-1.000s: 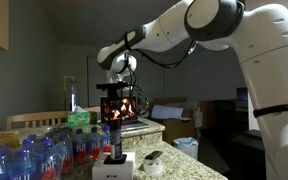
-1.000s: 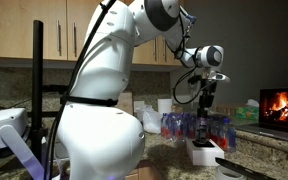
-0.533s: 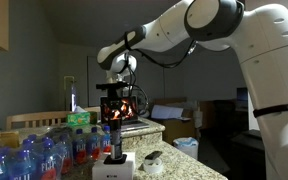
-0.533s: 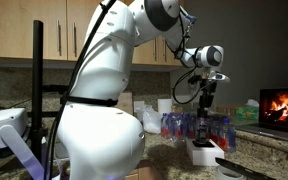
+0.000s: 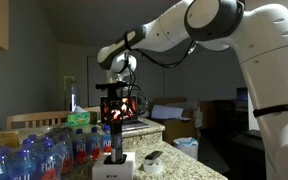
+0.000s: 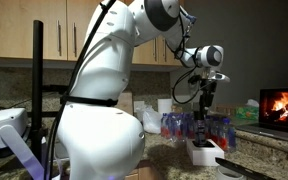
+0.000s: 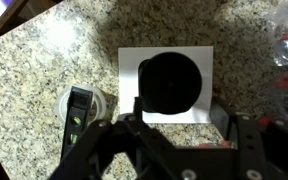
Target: Pick up the bottle and remote, then put them on the box
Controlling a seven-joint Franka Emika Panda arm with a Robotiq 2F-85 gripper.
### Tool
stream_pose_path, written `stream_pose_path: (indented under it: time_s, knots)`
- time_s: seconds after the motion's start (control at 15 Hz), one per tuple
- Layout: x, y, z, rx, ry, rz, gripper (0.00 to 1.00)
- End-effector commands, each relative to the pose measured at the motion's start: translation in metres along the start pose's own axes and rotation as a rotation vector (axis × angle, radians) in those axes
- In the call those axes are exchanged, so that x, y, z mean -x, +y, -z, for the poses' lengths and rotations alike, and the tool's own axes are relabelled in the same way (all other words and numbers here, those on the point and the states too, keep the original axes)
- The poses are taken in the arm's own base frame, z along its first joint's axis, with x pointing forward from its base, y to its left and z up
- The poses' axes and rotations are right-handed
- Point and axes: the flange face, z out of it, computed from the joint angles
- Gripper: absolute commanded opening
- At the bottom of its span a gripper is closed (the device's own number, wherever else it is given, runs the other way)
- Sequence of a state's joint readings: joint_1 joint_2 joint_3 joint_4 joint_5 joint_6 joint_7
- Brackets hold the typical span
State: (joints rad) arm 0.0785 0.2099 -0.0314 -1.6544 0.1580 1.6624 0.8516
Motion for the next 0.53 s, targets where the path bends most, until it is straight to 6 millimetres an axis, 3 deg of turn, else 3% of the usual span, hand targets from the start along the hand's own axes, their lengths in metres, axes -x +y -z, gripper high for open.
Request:
stream_pose_path:
  time_s: [0.0,0.47]
  knots:
    - [0.0048,0.0034,0.0057,-0.014,-0.009,-0.033,0.98]
    - [0.0071,0.0043,0.0088,-0.021,-0.012,-0.017,1.00]
